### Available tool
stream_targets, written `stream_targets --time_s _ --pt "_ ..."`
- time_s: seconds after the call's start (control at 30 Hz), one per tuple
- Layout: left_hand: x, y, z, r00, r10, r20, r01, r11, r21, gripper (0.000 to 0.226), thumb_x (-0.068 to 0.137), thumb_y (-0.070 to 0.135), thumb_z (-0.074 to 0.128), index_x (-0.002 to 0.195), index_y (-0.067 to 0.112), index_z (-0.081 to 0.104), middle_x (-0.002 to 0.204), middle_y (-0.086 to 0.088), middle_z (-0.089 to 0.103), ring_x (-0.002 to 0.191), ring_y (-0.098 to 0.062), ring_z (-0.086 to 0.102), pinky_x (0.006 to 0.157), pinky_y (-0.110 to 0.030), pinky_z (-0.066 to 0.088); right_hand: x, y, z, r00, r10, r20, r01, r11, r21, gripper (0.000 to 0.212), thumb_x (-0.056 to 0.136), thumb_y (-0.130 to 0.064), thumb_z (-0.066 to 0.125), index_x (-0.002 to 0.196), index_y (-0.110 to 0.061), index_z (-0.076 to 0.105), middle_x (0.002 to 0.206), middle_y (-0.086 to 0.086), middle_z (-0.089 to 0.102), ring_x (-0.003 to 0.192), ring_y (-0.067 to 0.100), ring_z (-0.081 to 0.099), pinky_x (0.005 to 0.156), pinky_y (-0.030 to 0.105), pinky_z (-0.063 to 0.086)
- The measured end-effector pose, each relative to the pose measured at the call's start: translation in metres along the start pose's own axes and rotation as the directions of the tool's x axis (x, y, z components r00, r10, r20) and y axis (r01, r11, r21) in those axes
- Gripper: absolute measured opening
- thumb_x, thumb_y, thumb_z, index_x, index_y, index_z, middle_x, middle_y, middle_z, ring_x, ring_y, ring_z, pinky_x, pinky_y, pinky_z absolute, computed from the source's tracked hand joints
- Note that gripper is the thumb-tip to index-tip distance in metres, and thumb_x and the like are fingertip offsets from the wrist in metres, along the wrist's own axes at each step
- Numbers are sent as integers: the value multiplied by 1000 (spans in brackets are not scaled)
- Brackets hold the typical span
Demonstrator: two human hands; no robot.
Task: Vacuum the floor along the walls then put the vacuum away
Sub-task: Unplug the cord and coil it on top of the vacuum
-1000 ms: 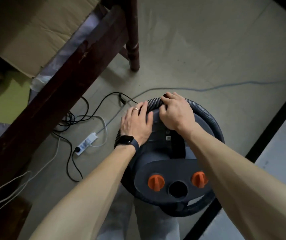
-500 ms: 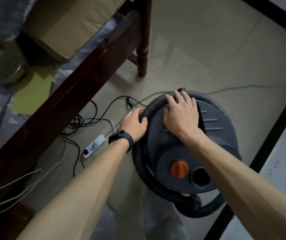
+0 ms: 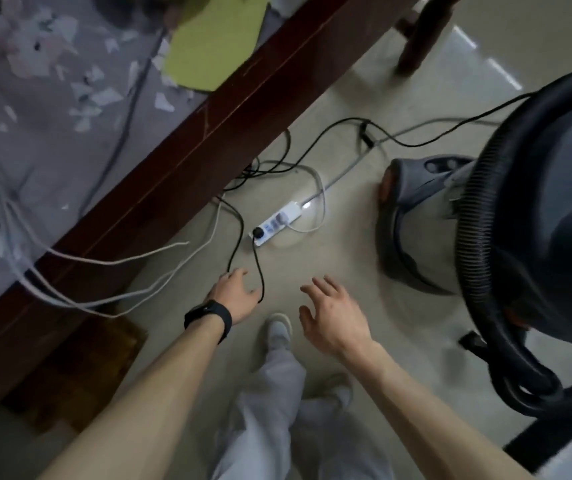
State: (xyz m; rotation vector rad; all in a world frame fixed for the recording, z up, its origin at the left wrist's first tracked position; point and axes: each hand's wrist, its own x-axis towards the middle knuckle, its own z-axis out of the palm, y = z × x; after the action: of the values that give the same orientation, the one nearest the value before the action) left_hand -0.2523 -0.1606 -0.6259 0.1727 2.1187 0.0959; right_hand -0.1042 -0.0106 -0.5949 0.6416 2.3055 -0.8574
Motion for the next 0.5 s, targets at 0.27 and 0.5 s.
stream_targets --time_s 0.27,0.5 --pt "170 -32 43 983 29 -183 -16 997 73 66 88 59 51 141 20 42 140 -12 48 124 -33 50 97 -38 43 195 42 110 997 6 72 11 975 -221 67 103 -47 46 161 -21 23 174 12 4 160 29 1 127 53 12" --pt "292 -11 69 960 63 -274 -22 988 151 49 90 54 49 117 15 59 113 -14 64 96 -35 61 68 -33 43 337 53 148 990 -109 -85 65 910 -410 70 106 -59 31 165 -30 8 174 4 -6 159 29 -9 125 57 7"
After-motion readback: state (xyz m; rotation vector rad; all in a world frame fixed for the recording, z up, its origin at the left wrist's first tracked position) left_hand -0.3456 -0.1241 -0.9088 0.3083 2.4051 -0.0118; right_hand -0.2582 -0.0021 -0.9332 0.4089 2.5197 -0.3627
